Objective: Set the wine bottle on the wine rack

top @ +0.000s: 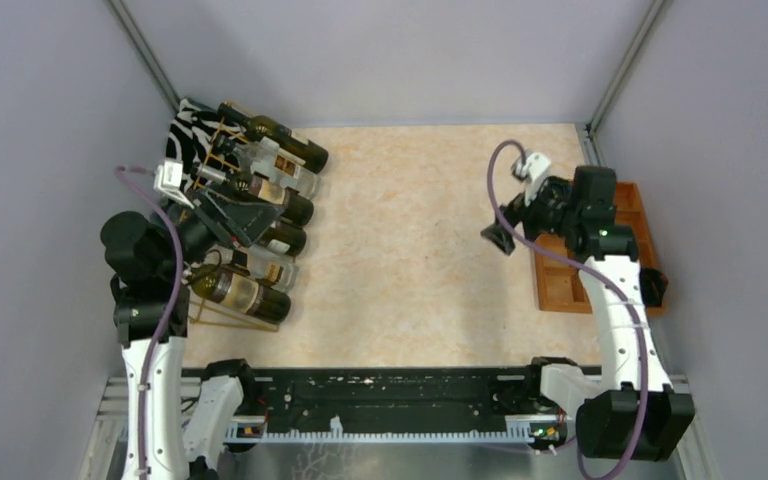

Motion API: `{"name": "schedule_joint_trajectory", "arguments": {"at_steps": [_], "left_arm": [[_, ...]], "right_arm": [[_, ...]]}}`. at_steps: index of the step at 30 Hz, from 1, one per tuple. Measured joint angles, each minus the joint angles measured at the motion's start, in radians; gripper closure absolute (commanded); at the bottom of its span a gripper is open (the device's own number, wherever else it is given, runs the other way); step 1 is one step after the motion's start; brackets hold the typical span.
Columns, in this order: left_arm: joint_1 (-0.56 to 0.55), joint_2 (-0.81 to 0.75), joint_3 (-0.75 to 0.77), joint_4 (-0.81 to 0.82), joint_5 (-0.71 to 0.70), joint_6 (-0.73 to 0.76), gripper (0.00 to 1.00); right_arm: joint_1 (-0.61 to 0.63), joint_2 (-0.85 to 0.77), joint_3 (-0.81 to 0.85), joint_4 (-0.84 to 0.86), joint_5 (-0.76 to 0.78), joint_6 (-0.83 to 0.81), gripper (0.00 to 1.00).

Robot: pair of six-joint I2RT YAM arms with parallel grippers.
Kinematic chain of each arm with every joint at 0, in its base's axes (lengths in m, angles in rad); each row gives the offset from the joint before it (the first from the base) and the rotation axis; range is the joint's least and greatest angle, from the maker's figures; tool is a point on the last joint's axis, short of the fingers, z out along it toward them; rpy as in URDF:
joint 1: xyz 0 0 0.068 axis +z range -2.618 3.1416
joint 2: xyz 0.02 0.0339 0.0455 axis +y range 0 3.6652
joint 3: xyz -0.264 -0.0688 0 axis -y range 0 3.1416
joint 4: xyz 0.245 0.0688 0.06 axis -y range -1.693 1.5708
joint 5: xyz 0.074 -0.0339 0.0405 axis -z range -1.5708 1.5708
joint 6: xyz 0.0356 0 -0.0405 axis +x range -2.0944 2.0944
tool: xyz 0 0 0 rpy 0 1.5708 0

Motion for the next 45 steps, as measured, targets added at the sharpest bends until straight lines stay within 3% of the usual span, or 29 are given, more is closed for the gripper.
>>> {"name": "schedule_joint_trajectory", "arguments": {"at_steps": [8,18,28,45], "left_arm": [[0.000,0.114,0.268,0.180,0.083,-0.027,0.01],[0.000,0.146,0.435,0.250,0.073,-0.047,0.01],[0.000,0.144,0.460,0.222,0.071,-0.039,0.01],[-0.005,0.127,0.460,0.159,0.064,0.024,0.01]], "right_arm": [[-0.010,0.000,0.574,-0.047,0.205,0.210,0.01],[-0.010,0.003,1.018,-0.159,0.293,0.397,0.01],[-0.010,-0.008,1.078,-0.195,0.428,0.491,0.01],[-0.010,-0.010,1.078,-0.210,0.409,0.501,0.01]]}}
